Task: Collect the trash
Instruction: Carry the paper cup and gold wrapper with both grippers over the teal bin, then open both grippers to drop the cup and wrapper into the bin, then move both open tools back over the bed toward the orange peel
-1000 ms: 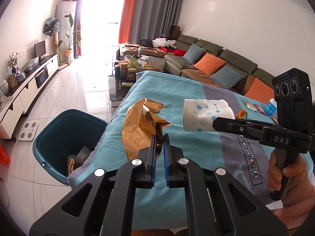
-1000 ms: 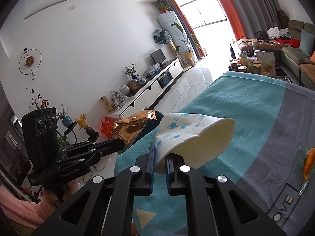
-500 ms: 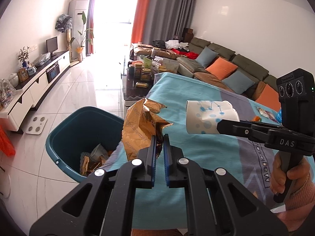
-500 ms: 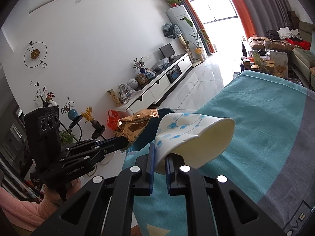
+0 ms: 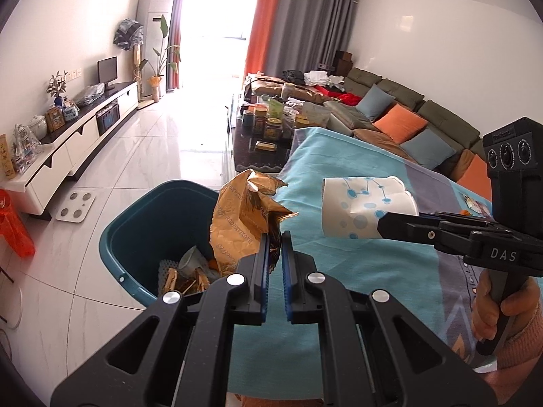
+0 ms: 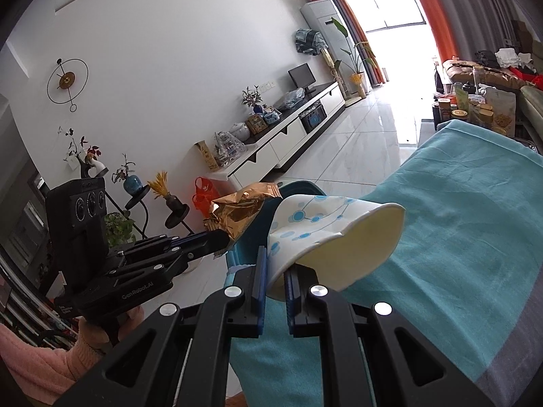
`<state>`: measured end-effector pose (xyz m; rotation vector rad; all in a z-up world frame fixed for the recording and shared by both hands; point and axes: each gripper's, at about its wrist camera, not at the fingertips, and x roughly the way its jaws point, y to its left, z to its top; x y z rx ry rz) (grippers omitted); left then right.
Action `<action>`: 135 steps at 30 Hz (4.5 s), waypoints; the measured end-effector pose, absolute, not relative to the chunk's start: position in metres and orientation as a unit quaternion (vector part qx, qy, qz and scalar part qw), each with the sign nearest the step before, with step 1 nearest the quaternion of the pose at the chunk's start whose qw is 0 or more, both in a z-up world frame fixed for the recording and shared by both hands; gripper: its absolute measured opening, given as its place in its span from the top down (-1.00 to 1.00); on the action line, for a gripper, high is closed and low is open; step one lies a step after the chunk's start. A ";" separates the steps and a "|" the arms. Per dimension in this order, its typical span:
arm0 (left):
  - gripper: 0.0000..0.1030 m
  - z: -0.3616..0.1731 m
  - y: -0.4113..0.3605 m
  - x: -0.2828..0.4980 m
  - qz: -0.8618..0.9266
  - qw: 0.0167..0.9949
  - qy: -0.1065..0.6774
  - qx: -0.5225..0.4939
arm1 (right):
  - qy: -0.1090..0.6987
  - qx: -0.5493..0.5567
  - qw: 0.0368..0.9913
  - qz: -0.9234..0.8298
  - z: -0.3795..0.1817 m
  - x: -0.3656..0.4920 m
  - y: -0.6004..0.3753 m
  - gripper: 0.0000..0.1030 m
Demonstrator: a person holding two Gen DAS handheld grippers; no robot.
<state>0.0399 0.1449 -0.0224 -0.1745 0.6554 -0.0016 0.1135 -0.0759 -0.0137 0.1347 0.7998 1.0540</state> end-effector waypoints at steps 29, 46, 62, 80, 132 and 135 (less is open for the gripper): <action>0.86 -0.035 0.172 0.051 0.037 0.938 0.330 -0.098 | 0.388 0.033 0.770 0.506 -0.018 0.124 -0.036 0.84; 0.86 -0.042 0.175 0.057 0.056 0.934 0.339 -0.102 | 0.403 0.006 0.760 0.510 -0.021 0.132 -0.006 0.84; 0.86 -0.049 0.185 0.067 0.063 0.928 0.348 -0.114 | 0.415 -0.023 0.752 0.511 -0.028 0.136 0.022 0.84; 0.86 -0.069 0.193 0.088 0.076 0.918 0.365 -0.134 | 0.437 -0.057 0.743 0.504 -0.043 0.142 0.048 0.84; -0.11 -0.033 0.029 0.088 -0.098 0.942 0.313 -0.075 | 0.359 0.052 0.866 0.343 -0.003 0.108 -0.180 0.19; -0.11 -0.037 0.001 0.092 -0.126 0.937 0.320 -0.064 | 0.355 0.070 0.886 0.290 -0.005 0.106 -0.226 0.20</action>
